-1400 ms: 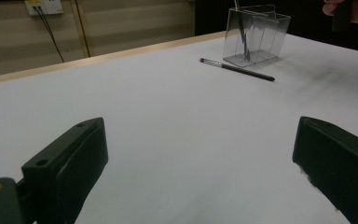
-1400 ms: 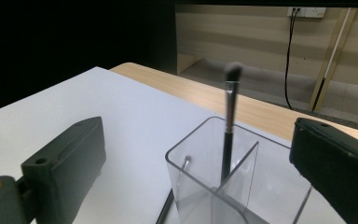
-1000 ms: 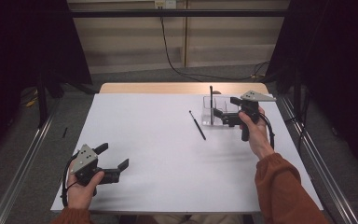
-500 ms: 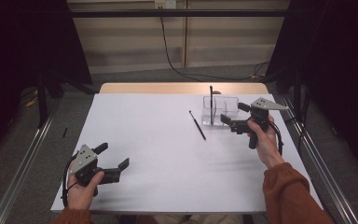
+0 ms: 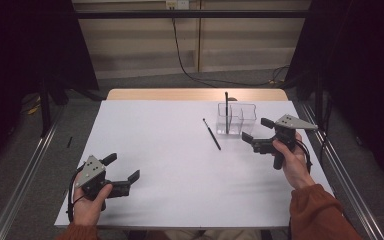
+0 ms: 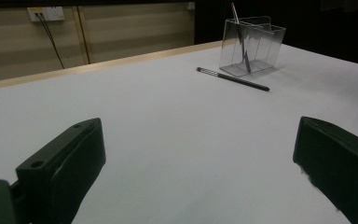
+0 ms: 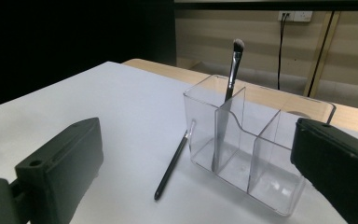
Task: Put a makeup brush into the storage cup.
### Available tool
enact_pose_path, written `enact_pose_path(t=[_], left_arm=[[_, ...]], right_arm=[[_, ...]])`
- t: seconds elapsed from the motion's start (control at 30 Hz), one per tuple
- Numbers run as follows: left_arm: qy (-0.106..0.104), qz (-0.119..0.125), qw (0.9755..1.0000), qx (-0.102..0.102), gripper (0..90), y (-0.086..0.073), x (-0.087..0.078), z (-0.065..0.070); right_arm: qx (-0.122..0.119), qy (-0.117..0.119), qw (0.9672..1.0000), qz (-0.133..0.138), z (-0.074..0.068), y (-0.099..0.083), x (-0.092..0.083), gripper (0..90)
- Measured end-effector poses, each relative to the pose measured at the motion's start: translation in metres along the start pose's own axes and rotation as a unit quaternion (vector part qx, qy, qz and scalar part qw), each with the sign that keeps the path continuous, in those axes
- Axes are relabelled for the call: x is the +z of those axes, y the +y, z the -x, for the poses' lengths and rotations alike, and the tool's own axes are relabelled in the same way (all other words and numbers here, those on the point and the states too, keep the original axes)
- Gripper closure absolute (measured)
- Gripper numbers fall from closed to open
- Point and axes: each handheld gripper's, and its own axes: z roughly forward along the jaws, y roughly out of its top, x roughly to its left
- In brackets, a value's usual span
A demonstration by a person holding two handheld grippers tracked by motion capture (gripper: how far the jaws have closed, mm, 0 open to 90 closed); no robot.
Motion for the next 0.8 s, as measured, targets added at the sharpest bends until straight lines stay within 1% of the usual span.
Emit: enact_pose_path(t=[0.03, 0.1, 0.17, 0.27, 0.33, 0.37, 0.43, 0.57, 0.73, 0.8], left_arm=[[0.000, 0.001, 1.0000, -0.002, 2.3, 0.000, 0.000, 0.000], [0.001, 0.001, 1.0000, -0.002, 2.3, 0.000, -0.001, 0.000], [0.000, -0.001, 1.0000, 0.001, 2.3, 0.000, -0.001, -0.001], [-0.001, 0.001, 1.0000, 0.001, 2.3, 0.000, -0.001, 0.000], [0.000, 0.001, 1.0000, 0.001, 2.3, 0.001, -0.001, 0.001], [0.000, -0.001, 1.0000, 0.003, 2.3, 0.001, -0.002, 0.002], [-0.001, 0.001, 1.0000, 0.001, 2.3, 0.001, -0.002, 0.003], [-0.001, 0.003, 1.0000, 0.002, 2.3, 0.001, -0.003, 0.004], [0.000, 0.003, 1.0000, 0.004, 2.3, 0.001, -0.006, 0.006], [0.000, 0.005, 1.0000, 0.002, 2.3, 0.001, -0.008, 0.006]], right_arm=[[-0.004, -0.002, 1.0000, 0.002, -0.001, 0.000, -0.002, 1.8], [-0.006, 0.001, 1.0000, 0.002, -0.004, -0.002, -0.005, 1.8], [-0.007, 0.003, 1.0000, 0.000, -0.006, -0.005, -0.008, 1.8], [-0.005, 0.006, 1.0000, 0.004, -0.010, -0.008, -0.013, 1.7], [-0.005, 0.008, 1.0000, 0.001, -0.011, -0.009, -0.016, 1.7], [-0.008, 0.007, 0.9999, 0.002, -0.012, -0.010, -0.018, 1.7], [-0.007, 0.007, 0.9999, 0.005, -0.014, -0.011, -0.022, 2.0], [-0.008, 0.010, 0.9999, 0.001, -0.017, -0.018, -0.031, 1.9], [-0.005, 0.006, 0.9999, 0.010, -0.020, -0.023, -0.041, 2.0], [-0.008, 0.005, 0.9999, 0.005, -0.021, -0.026, -0.045, 2.0]])
